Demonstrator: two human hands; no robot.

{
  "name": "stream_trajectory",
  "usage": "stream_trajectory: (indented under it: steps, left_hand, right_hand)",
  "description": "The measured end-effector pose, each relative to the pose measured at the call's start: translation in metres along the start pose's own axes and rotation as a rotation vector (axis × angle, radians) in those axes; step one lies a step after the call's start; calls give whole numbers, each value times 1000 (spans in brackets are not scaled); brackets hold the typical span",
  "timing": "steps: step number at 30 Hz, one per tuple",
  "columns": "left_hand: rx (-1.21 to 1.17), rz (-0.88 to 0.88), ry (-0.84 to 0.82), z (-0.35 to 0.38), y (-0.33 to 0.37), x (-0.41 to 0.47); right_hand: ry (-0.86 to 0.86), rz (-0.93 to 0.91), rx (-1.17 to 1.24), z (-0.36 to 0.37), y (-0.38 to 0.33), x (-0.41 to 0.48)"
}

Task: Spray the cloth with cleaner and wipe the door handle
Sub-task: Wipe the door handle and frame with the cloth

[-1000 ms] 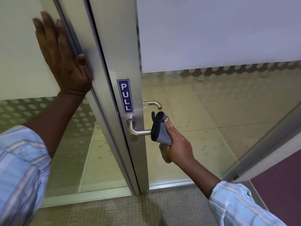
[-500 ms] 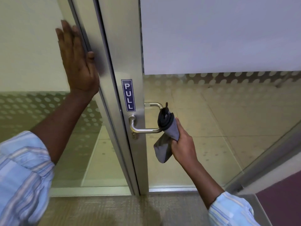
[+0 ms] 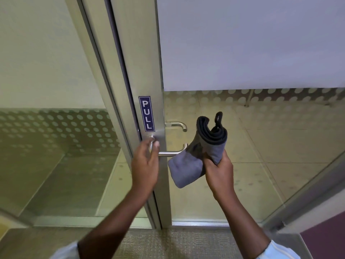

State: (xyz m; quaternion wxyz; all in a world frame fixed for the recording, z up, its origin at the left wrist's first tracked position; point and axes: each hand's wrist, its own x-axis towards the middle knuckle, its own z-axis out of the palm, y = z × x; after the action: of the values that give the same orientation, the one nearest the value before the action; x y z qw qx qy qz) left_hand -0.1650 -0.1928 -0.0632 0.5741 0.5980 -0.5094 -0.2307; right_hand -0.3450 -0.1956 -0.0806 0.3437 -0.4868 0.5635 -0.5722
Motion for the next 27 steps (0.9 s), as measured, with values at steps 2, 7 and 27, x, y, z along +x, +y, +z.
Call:
stream_trajectory:
  steps: [2, 7, 27]
  left_hand:
    - [-59, -186, -41, 6, -10, -15]
    - [-221, -359, -54, 5, -13, -29]
    - [-775, -859, -192, -4, -4, -54]
  right_hand:
    - [4, 3, 75, 1, -6, -4]
    - [-12, 23, 193, 8, -14, -14]
    - [-94, 154, 319, 14, -4, -39]
